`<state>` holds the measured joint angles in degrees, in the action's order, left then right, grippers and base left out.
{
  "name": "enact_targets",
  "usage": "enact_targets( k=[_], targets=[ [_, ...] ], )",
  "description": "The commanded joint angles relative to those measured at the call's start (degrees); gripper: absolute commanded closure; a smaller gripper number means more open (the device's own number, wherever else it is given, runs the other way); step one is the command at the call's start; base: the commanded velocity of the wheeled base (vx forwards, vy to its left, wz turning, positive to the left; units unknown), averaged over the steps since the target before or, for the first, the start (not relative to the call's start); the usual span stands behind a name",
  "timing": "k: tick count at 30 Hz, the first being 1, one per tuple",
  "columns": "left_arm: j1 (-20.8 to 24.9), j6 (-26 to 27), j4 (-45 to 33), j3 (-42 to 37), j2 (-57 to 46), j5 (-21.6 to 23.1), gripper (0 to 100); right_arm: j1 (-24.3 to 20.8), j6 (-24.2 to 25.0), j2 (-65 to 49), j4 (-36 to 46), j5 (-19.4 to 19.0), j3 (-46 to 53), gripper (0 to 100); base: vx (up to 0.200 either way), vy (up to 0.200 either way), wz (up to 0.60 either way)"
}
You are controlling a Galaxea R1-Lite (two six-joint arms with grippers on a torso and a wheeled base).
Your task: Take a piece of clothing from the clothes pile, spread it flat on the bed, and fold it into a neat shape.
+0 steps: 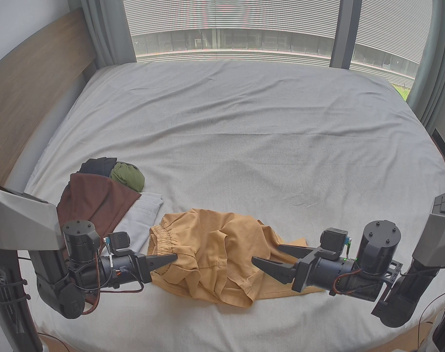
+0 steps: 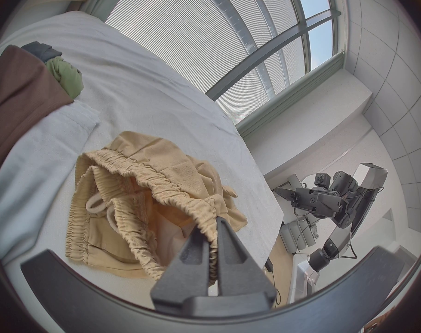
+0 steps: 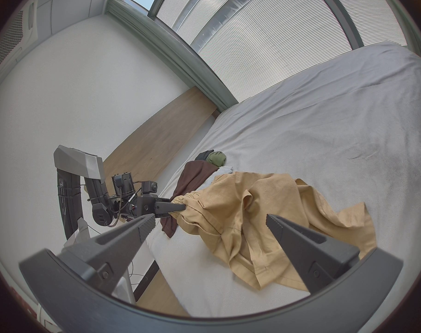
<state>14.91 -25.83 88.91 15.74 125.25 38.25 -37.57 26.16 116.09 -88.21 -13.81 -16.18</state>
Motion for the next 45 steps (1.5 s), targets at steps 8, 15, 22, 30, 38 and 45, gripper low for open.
enact_targets(
  k=[8, 15, 22, 30, 38, 45],
  targets=[
    [-3.22, -0.10, 0.04, 0.61, -1.23, -0.20, 100, -1.98, -0.06, 9.68, 4.80, -0.43, -13.35, 0, 0.000, 0.000, 0.00],
    [-4.80, -0.10, 0.04, 1.31, -1.06, -0.11, 100, -1.98, 0.21, 11.70, 14.73, -0.51, -23.29, 0, 0.000, 0.000, 0.00],
    [-6.12, -0.36, 0.04, 2.10, -0.88, -0.02, 100, -1.98, 1.70, 15.39, 18.69, -0.16, -28.30, 0, 0.000, 0.000, 0.00],
    [-7.61, -0.36, 0.04, 2.63, -0.71, 0.15, 100, -1.89, 2.84, 19.17, 18.69, -0.07, -30.23, 0, 0.000, 0.000, 0.00],
    [-8.14, -0.45, 0.04, 2.89, -0.27, 0.15, 100, -1.89, 4.78, 21.19, 18.60, -0.07, -30.76, 0, 0.000, 0.000, 0.00],
    [-8.58, -0.45, 0.04, 3.51, 1.14, 0.15, 100, -2.77, 7.41, 21.63, 18.60, -0.07, -30.84, 0, 0.000, 0.000, 0.00]
  ],
)
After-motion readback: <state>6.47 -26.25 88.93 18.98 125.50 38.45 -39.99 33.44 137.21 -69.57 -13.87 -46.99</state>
